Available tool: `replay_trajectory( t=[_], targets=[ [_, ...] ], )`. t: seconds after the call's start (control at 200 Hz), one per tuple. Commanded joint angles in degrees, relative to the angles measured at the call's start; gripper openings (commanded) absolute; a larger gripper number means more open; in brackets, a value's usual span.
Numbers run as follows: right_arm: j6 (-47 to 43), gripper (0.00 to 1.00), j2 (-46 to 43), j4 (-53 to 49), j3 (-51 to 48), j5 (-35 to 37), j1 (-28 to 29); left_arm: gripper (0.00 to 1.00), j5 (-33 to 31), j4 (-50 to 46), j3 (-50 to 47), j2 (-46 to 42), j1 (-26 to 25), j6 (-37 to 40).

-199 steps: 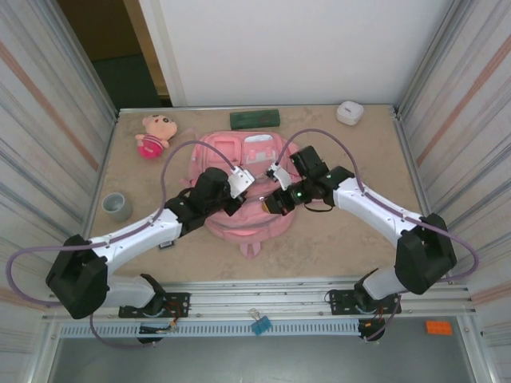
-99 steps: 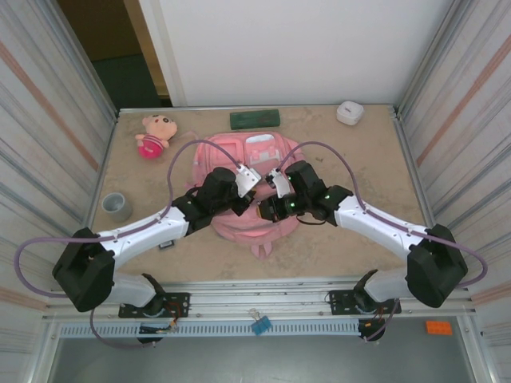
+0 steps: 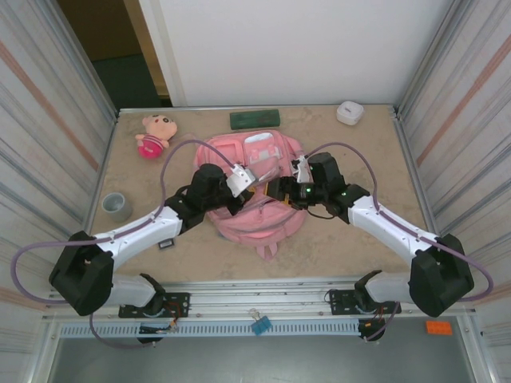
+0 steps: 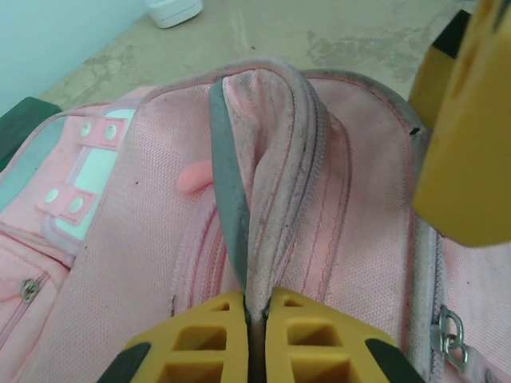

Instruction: Pack the student bag

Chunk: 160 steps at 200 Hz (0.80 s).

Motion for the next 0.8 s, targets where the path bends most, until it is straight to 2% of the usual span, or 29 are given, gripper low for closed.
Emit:
replay_trajectory(
  t=[0.0, 0.055, 0.105, 0.236, 0.291, 0.321, 0.421, 0.516, 0.561, 0.646, 0.712, 0.797],
  targets=[
    [6.4, 0.62, 0.1, 5.3, -0.4, -1.3, -0.2, 0.00, 10.2, 6.3, 0.4, -3.1, 0.6, 4.3],
    [7.4, 0.61, -0.1, 5.4, -0.7, 0.2, -0.5, 0.00, 13.0, 6.3, 0.3, -3.2, 1.0, 5.3],
    [8.5, 0.55, -0.3, 5.7, -1.0, 1.6, -0.9, 0.00, 15.1, 5.8, 0.4, -3.2, 1.3, 6.2],
    [11.4, 0.23, -0.4, 7.6, -2.2, 4.5, -1.3, 0.00, 16.2, 3.3, 1.4, -3.2, 1.3, 6.9],
    [12.7, 0.06, -0.8, 9.3, -3.0, 5.6, -0.9, 0.00, 16.0, 2.1, 2.0, -3.8, 1.3, 5.2],
    [13.4, 0.00, -1.2, 10.5, -3.6, 6.6, -0.5, 0.05, 15.6, 1.6, 2.1, -4.4, 1.2, 3.7],
    [14.2, 0.00, -2.8, 12.4, -5.1, 10.2, 1.1, 0.23, 10.1, -1.5, 3.0, -7.4, -0.3, -5.1],
    [13.6, 0.00, -3.8, 11.3, -4.7, 12.9, 2.1, 0.33, 0.0, -8.0, 4.3, -10.5, -3.9, -14.1],
    [13.1, 0.00, -4.0, 10.9, -4.4, 13.6, 2.6, 0.36, -4.9, -11.7, 4.8, -11.7, -6.0, -19.2],
    [12.4, 0.00, -4.3, 10.1, -3.9, 14.5, 3.6, 0.39, -10.3, -17.1, 4.2, -13.2, -9.3, -30.4],
    [12.4, 0.00, -4.3, 10.0, -3.8, 15.0, 4.3, 0.40, -12.4, -20.0, 2.7, -13.6, -11.4, -38.7],
    [12.1, 0.00, -4.1, 10.3, -3.5, 14.8, 5.0, 0.42, -14.8, -21.9, 0.9, -13.4, -14.5, -45.7]
  ],
)
